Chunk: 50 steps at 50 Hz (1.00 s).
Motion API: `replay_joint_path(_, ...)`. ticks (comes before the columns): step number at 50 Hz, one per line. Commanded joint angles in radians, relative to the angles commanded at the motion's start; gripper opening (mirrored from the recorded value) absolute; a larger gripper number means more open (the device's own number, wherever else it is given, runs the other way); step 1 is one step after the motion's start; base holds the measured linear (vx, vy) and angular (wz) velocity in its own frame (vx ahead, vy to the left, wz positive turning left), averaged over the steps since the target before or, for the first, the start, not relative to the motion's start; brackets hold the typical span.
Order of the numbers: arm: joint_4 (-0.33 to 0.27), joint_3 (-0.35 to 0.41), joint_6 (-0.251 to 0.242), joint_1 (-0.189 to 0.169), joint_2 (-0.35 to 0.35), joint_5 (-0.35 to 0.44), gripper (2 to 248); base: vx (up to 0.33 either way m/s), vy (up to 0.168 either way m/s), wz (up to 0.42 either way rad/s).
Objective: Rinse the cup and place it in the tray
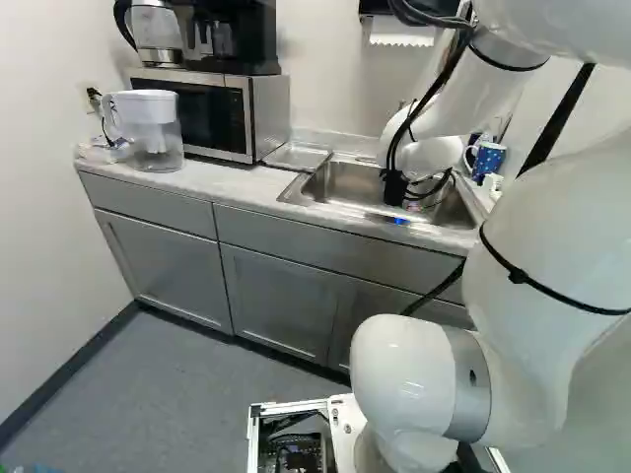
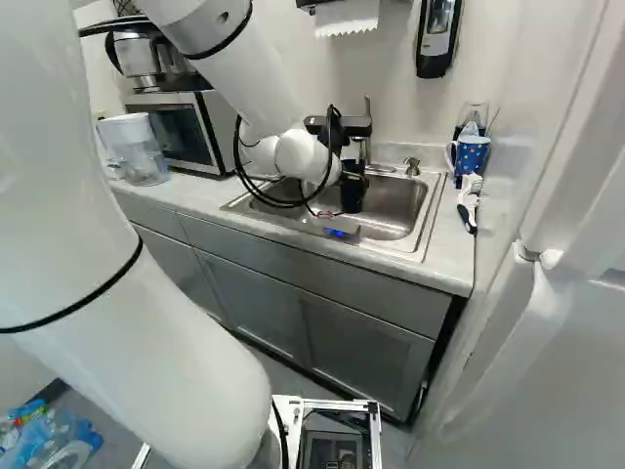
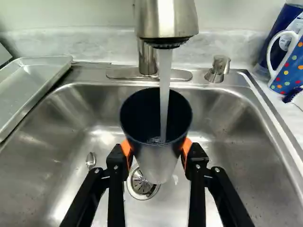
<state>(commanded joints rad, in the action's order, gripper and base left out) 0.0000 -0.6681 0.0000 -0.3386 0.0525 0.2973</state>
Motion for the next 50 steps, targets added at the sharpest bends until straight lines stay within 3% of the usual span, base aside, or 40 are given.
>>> replay_joint_path(50, 0.0, 0.0, 0.0, 0.0, 0.0, 0.0, 121, 0.0, 0.0, 0.0)
